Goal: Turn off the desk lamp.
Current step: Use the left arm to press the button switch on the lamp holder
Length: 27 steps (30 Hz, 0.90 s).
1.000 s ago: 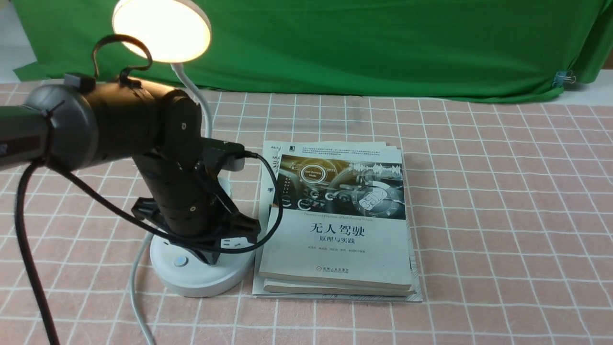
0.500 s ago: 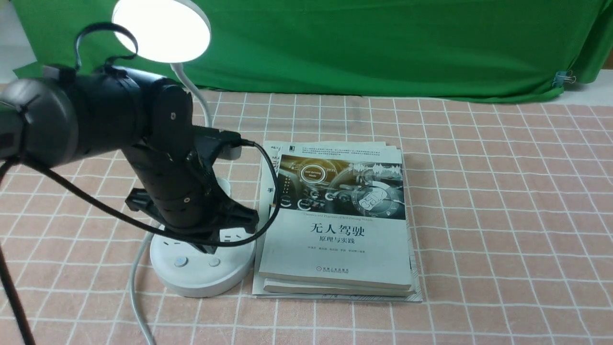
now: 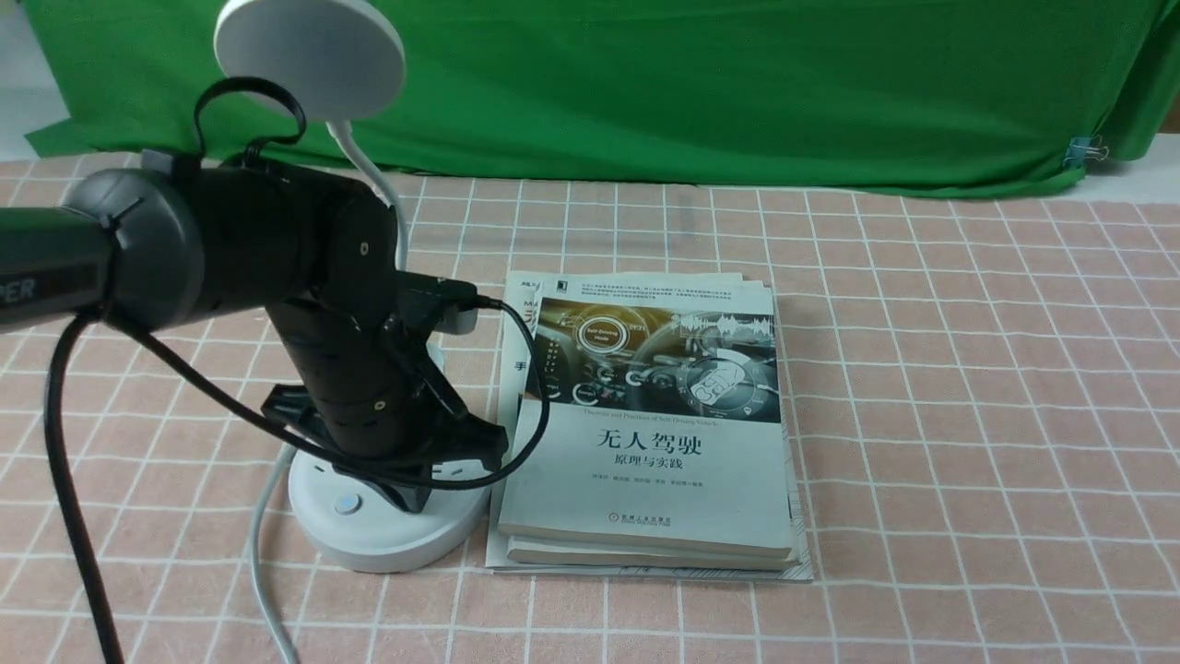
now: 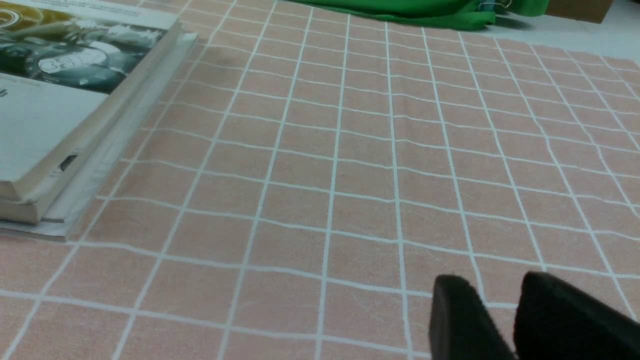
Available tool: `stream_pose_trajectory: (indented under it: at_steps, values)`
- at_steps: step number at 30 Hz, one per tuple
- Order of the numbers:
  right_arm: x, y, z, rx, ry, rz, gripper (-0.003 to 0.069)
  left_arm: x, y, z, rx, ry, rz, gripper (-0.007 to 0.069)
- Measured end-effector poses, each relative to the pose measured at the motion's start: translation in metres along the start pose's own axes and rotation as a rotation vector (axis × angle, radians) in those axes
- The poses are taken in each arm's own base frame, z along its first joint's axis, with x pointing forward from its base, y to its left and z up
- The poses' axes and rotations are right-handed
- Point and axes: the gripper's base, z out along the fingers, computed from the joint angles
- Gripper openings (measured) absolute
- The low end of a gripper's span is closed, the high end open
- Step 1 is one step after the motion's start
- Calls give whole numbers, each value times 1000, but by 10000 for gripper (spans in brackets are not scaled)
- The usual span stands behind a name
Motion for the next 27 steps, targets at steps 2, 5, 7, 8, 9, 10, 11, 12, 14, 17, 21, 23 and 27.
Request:
stream_pose_trajectory:
  at_steps: [2, 5, 7, 8, 9, 10, 11, 12, 14, 17, 21, 23, 27]
  values:
    - [0, 0, 0, 0, 0, 0, 240, 0, 0, -3, 0, -4, 6, -3]
    - [0, 0, 0, 0, 0, 0, 240, 2, -1, -14, 1, -30, 9, -3]
    - [0, 0, 0, 0, 0, 0, 240, 2, -2, -21, 2, -48, 10, -3]
    - [0, 0, 0, 0, 0, 0, 240, 3, -2, -28, 2, -71, 10, -3]
    - [0, 0, 0, 0, 0, 0, 240, 4, -3, -31, 2, -78, 11, -3]
    - [0, 0, 0, 0, 0, 0, 240, 4, -3, -33, 3, -83, 11, -3]
    - [0, 0, 0, 0, 0, 0, 240, 4, -3, -34, 3, -84, 11, -3]
    - [0, 0, 0, 0, 0, 0, 240, 4, -3, -34, 3, -84, 10, -3]
    - [0, 0, 0, 0, 0, 0, 240, 3, -3, -31, 3, -77, 8, -3]
    - [0, 0, 0, 0, 0, 0, 240, 2, -2, -24, 2, -63, 6, -3]
    - [0, 0, 0, 0, 0, 0, 240, 0, -1, -2, 3, -14, -2, -3]
    - [0, 0, 0, 0, 0, 0, 240, 0, -1, 0, 4, -7, -3, -3]
    - [0, 0, 0, 0, 0, 0, 240, 0, -1, -4, 5, -15, -2, -3]
